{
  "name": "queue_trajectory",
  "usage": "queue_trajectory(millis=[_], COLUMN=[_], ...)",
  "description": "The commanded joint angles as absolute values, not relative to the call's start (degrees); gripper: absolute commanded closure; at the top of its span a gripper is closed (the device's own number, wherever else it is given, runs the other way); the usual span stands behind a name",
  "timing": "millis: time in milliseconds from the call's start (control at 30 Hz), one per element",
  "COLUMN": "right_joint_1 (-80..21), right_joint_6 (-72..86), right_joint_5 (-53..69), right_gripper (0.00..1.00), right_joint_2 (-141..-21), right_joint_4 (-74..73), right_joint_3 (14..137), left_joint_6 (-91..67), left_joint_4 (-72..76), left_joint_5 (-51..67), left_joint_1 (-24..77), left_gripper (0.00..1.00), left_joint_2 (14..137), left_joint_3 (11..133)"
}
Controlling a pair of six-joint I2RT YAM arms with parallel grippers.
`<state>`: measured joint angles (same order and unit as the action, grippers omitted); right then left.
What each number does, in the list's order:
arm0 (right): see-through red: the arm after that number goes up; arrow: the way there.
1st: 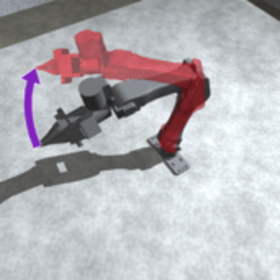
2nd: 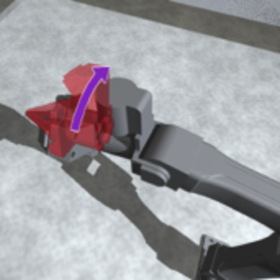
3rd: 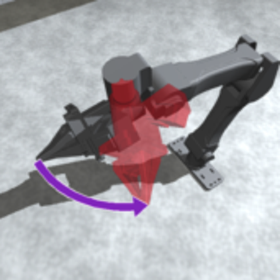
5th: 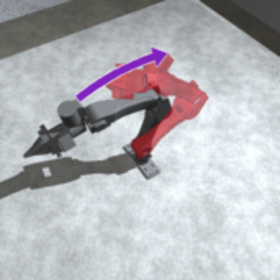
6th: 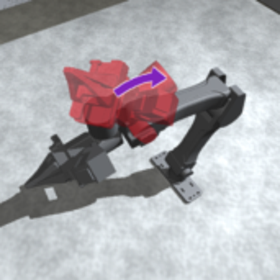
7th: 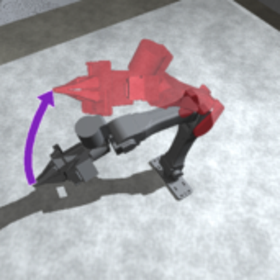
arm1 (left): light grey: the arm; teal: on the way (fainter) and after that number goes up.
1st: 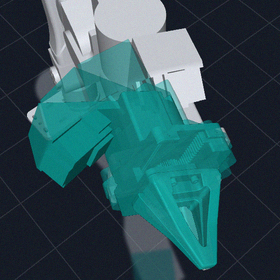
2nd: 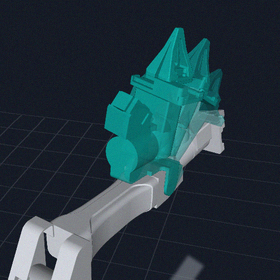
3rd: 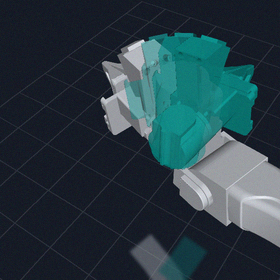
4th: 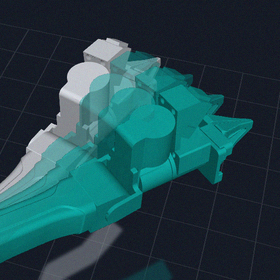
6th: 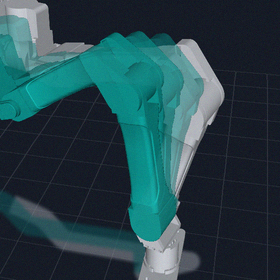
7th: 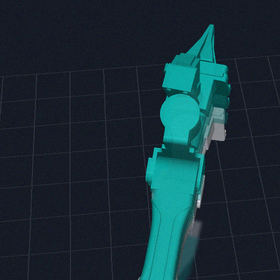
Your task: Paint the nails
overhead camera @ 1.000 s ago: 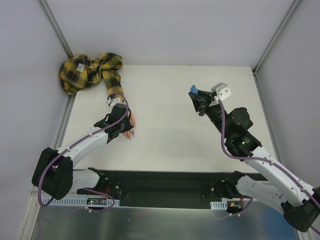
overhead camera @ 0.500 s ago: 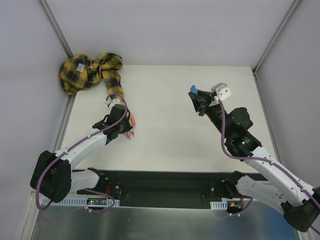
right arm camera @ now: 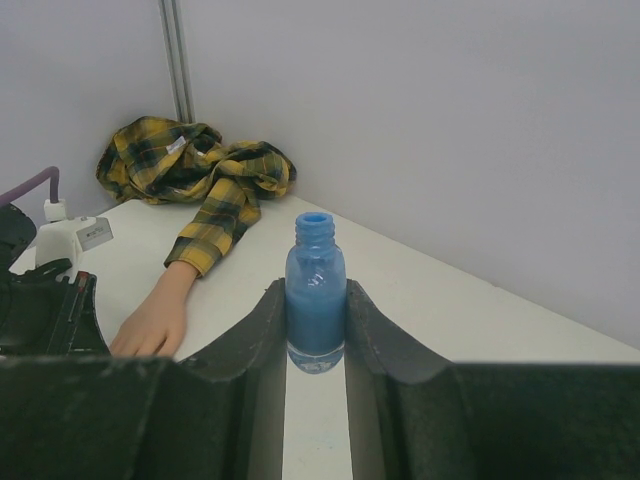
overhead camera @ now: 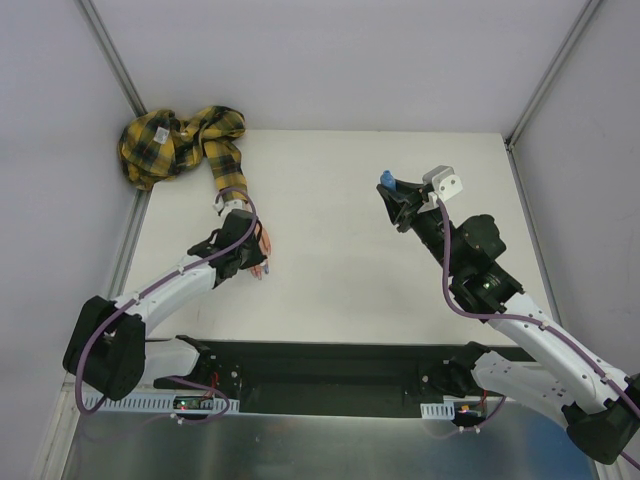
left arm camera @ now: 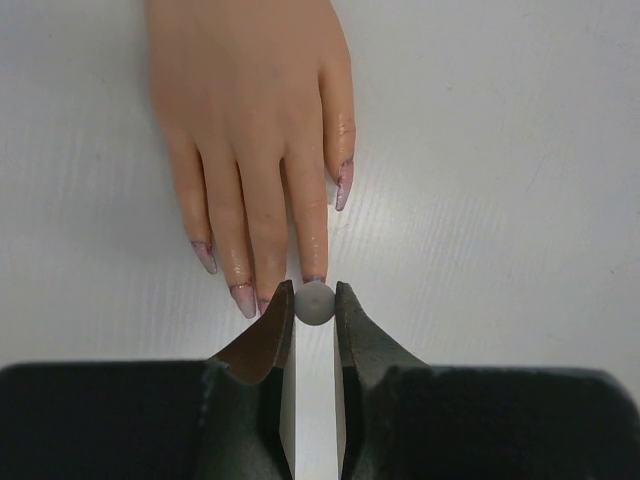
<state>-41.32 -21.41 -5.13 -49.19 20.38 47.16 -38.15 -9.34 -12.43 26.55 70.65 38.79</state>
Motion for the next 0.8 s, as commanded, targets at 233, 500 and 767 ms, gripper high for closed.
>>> queue_trajectory(millis=[233,500,767], right_joint_1=[-40.96,-41.04,-40.78], right_joint_6=[-20.39,-20.57,-20.39], right_joint_5=[-4.31,-4.57,-4.48], right_gripper=[1.0,1.0,1.0], right_joint_2=[-48.25,-48.25,-48.16], right_joint_4=[24.96,24.87,24.79], right_joint_3=[47.46,47.29,47.2], left_joint_6=[-38.41,-37.62,-37.0], left_joint_4=[-8.97,-7.73,-7.73], left_joint_5=[-12.92,-13.54,-14.85], left_joint_1=[26.37,26.37,26.28], left_gripper=[1.0,1.0,1.0], left_joint_2=[69.96,71.72,70.75], left_joint_3=[39.99,42.01,42.28])
